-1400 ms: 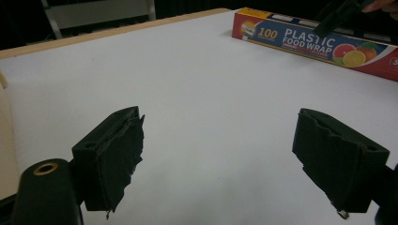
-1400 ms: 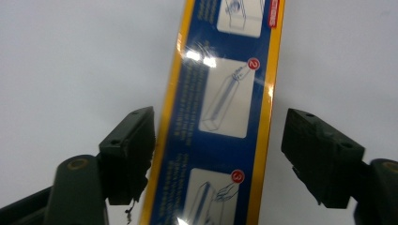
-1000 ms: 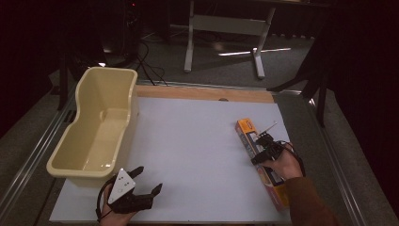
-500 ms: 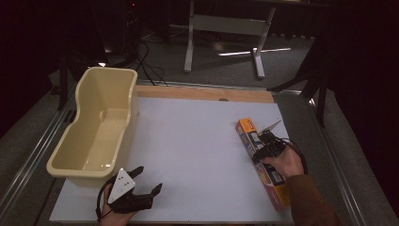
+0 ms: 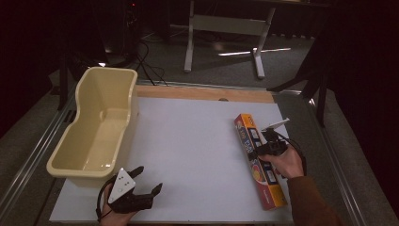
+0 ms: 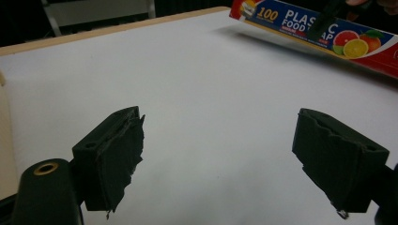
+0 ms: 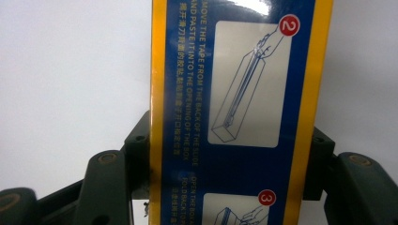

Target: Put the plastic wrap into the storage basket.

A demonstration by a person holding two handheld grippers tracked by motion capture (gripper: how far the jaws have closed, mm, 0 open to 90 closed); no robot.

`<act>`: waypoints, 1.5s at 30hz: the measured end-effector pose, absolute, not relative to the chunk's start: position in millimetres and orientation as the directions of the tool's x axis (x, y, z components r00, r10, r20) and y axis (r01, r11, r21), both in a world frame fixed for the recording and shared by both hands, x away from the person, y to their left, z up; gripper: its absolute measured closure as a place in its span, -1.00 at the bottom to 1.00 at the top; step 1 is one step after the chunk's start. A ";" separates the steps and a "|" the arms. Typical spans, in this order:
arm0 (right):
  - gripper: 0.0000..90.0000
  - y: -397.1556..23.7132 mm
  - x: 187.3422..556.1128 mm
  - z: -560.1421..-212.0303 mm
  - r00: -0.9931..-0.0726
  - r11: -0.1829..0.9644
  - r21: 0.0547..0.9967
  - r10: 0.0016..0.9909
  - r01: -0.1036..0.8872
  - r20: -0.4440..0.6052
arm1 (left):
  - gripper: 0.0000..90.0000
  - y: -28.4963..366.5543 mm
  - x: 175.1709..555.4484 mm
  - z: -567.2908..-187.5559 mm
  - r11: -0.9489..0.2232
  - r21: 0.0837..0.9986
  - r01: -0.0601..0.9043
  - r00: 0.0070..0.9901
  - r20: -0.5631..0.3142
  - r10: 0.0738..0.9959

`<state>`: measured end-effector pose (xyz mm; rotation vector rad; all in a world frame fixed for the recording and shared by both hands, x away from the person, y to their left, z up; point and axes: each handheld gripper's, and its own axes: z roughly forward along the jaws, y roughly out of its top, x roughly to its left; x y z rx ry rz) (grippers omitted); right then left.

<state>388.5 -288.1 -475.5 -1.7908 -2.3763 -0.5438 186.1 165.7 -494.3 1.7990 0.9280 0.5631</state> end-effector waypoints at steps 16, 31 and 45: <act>-0.13 -251.5 385.7 -450.9 -0.340 0.213 0.294 0.798 0.932 0.497 | -0.64 166.1 185.9 -493.9 -0.208 0.918 0.337 0.599 -0.038 0.800; -0.13 -208.7 386.2 -422.9 -0.392 0.178 0.380 0.679 0.908 0.620 | -0.64 166.7 185.7 -493.6 -0.203 0.920 0.335 0.595 -0.040 0.802; -0.13 -164.8 403.5 -407.4 -0.382 0.149 0.379 0.637 0.913 0.669 | -0.64 166.7 185.5 -493.3 -0.206 0.921 0.332 0.598 -0.036 0.801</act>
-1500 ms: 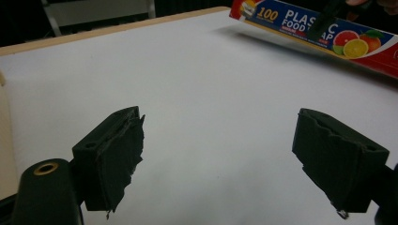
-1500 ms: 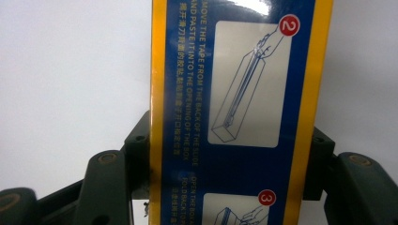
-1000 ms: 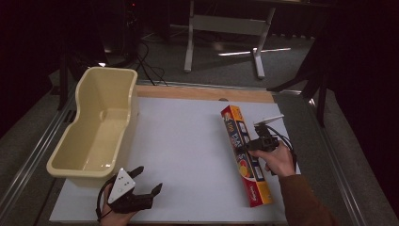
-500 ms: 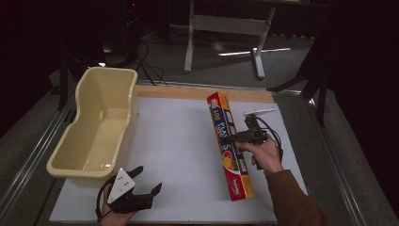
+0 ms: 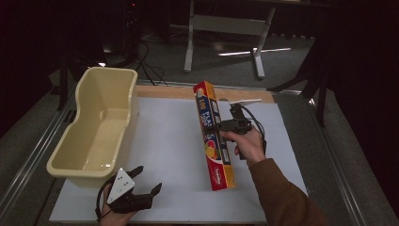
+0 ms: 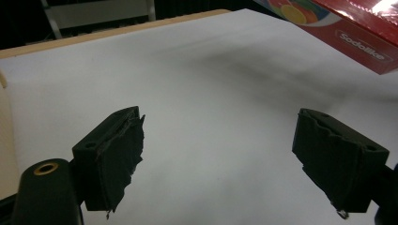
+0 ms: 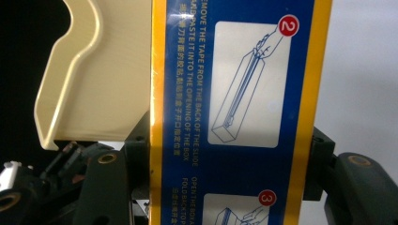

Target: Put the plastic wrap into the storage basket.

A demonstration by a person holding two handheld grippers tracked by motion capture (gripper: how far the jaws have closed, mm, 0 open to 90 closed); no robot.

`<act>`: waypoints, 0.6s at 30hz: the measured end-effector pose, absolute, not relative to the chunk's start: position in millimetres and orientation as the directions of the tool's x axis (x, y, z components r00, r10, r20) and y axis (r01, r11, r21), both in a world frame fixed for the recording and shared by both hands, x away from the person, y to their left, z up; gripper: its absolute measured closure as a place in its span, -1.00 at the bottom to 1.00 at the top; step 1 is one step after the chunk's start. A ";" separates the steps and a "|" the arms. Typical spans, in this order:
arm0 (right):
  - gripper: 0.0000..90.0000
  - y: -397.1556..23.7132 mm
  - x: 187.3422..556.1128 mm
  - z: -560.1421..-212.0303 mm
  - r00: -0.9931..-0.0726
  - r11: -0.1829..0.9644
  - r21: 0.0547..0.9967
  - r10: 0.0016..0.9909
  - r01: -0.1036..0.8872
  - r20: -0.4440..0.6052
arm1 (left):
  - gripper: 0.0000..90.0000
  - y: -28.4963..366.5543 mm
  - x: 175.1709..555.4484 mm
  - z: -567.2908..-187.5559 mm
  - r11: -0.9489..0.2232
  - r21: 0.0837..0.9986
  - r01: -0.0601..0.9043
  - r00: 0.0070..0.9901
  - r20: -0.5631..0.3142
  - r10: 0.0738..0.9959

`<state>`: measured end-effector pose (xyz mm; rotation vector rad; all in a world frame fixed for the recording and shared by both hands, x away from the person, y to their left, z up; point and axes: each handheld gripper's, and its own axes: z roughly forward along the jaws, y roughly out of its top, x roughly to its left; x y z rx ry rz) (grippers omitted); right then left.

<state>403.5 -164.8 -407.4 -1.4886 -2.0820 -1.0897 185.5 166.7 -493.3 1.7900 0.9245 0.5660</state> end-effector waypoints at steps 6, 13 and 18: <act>-0.13 -148.8 407.3 -402.1 -0.390 0.143 0.388 0.608 0.911 0.692 | -0.64 166.6 185.7 -493.3 -0.205 0.921 0.331 0.599 -0.038 0.800; -0.13 -129.9 409.3 -397.6 -0.404 0.140 0.402 0.584 0.905 0.704 | -0.64 166.7 185.8 -493.0 -0.201 0.922 0.330 0.600 -0.041 0.799; -0.13 -114.1 415.1 -391.8 -0.397 0.122 0.403 0.566 0.907 0.723 | -0.64 166.5 185.5 -493.1 -0.202 0.922 0.329 0.603 -0.040 0.797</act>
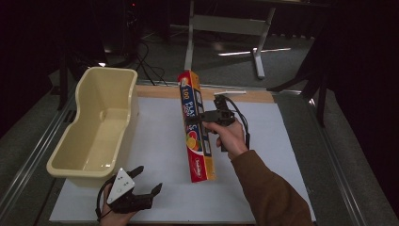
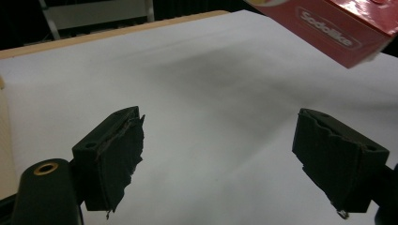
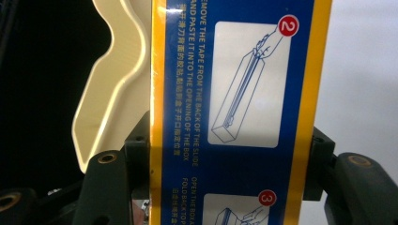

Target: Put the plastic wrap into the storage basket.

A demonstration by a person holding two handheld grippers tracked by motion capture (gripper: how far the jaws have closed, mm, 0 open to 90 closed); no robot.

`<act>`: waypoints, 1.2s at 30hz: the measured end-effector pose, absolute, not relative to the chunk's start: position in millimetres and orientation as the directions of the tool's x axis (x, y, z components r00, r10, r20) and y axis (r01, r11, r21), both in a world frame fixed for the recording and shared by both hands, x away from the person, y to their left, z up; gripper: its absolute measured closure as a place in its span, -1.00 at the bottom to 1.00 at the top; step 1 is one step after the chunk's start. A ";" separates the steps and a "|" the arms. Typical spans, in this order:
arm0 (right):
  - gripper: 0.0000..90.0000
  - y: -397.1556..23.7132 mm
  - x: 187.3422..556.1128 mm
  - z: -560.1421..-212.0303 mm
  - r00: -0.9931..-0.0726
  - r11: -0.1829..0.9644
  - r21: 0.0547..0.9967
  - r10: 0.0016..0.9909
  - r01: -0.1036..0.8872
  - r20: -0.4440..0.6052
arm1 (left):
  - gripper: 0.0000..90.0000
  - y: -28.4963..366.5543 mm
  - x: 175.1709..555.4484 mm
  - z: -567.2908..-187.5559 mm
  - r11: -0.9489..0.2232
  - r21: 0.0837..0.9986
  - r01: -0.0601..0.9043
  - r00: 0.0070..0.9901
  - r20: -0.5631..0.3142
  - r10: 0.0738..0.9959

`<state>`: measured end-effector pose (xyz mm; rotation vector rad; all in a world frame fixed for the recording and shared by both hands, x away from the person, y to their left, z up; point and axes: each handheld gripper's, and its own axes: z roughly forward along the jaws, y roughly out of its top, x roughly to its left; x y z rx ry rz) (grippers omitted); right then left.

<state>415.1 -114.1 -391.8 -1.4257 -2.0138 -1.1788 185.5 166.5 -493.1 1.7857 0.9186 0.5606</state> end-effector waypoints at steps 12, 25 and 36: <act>-0.13 -85.9 428.3 -385.4 -0.366 0.079 0.388 0.542 0.918 0.757 | -0.64 166.9 185.5 -493.0 -0.198 0.924 0.328 0.603 -0.044 0.796; -0.13 -64.0 431.4 -390.2 -0.287 -0.003 0.325 0.462 0.946 0.839 | -0.64 165.1 186.0 -493.3 -0.198 0.925 0.324 0.608 -0.043 0.793; -0.13 -34.0 430.2 -371.4 -0.326 -0.001 0.370 0.471 0.929 0.819 | -0.64 164.8 185.7 -493.1 -0.202 0.926 0.318 0.613 -0.038 0.789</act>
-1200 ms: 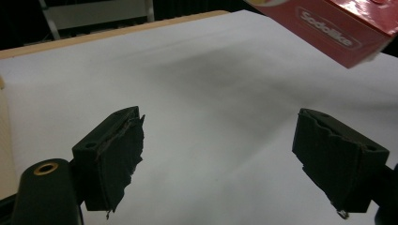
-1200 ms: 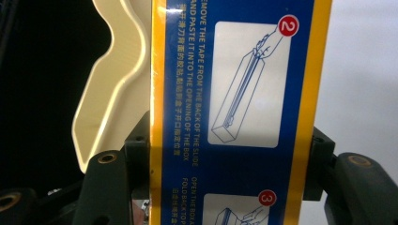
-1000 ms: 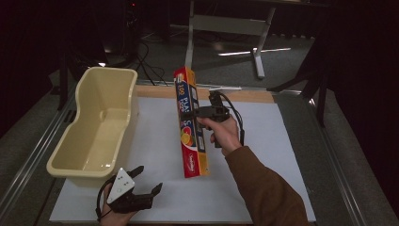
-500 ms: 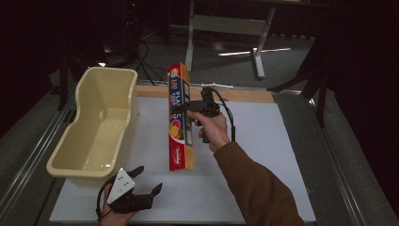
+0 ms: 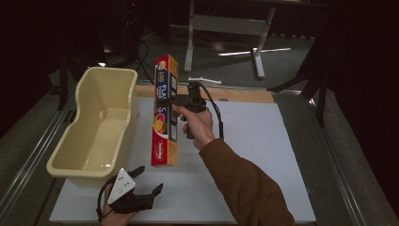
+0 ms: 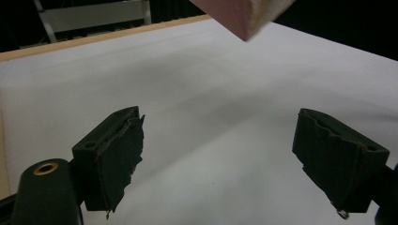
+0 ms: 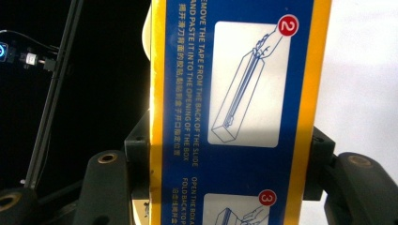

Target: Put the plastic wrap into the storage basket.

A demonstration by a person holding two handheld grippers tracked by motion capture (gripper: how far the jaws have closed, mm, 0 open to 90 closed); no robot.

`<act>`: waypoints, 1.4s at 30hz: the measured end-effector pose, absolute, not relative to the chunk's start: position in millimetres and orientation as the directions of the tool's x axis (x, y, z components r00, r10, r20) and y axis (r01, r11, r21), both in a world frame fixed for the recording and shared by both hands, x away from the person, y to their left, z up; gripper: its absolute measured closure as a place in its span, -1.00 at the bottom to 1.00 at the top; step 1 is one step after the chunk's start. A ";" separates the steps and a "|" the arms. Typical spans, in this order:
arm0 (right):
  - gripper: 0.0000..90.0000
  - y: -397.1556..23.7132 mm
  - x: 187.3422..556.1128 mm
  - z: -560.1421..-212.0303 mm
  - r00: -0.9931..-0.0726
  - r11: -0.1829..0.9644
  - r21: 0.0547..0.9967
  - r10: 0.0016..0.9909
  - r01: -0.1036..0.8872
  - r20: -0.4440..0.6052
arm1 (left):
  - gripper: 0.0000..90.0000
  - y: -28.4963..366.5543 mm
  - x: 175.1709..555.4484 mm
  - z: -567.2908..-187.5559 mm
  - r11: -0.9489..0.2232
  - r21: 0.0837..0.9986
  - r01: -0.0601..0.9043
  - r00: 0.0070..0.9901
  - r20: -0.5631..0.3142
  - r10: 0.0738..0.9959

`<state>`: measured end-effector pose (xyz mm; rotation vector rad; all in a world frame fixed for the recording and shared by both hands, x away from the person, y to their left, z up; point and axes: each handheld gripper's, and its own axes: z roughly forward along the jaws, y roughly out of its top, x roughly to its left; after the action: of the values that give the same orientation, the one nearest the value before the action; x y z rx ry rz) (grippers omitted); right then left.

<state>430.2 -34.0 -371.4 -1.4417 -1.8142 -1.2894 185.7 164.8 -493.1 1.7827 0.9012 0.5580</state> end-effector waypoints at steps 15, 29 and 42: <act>-0.13 5.1 431.2 -357.8 -0.309 -0.035 0.358 0.432 0.933 0.847 | -0.64 164.1 185.1 -493.0 -0.196 0.930 0.310 0.614 -0.039 0.788; -0.13 40.0 432.3 -350.8 -0.296 -0.070 0.350 0.397 0.934 0.869 | -0.64 162.4 183.8 -492.9 -0.197 0.932 0.303 0.622 -0.036 0.782; -0.13 81.3 433.1 -362.6 -0.274 -0.050 0.319 0.396 0.946 0.876 | -0.64 160.9 184.6 -494.8 -0.195 0.932 0.307 0.637 -0.049 0.769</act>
<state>433.1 81.3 -362.6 -1.4289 -1.6873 -1.3161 184.6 160.9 -494.8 1.7744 0.8711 0.5327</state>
